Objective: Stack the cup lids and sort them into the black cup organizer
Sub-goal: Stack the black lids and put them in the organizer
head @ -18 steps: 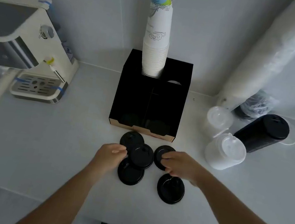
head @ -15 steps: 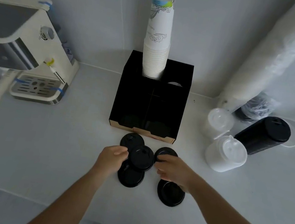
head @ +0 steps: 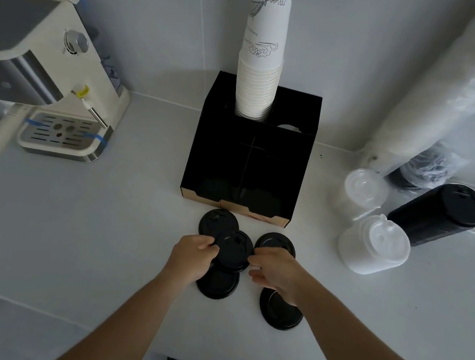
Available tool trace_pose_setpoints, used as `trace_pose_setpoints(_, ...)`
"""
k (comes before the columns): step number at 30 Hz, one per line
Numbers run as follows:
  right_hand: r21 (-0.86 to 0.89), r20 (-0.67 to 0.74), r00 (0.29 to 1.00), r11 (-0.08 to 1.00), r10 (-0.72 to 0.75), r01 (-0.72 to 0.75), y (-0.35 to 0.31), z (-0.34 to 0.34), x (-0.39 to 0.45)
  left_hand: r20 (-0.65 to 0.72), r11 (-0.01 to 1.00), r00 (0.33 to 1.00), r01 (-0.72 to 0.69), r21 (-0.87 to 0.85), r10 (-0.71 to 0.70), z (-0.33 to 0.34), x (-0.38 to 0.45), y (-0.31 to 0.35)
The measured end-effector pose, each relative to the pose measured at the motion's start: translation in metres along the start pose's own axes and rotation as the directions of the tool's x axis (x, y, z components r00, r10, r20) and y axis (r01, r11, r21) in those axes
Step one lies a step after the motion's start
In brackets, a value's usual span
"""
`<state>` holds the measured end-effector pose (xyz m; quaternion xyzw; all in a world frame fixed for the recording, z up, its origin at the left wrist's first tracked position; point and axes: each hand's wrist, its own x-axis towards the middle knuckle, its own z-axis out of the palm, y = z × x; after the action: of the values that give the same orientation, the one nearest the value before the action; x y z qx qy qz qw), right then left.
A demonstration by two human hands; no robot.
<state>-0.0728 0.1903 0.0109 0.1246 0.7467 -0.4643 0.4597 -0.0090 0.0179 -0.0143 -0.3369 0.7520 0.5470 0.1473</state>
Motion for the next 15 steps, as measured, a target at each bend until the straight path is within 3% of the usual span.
trace_pose_setpoints(3,0.009,0.042,0.999,1.0,0.006,-0.006,-0.002,-0.004,-0.005,-0.028,1.0,1.0,-0.002,-0.011,0.002,-0.003,-0.006,0.002)
trace_pose_setpoints(15,0.063,-0.033,0.99,0.988,-0.138,0.14,0.006,-0.054,-0.042,-0.106,0.977,0.992,-0.09,-0.194,0.07,0.022,-0.041,0.008)
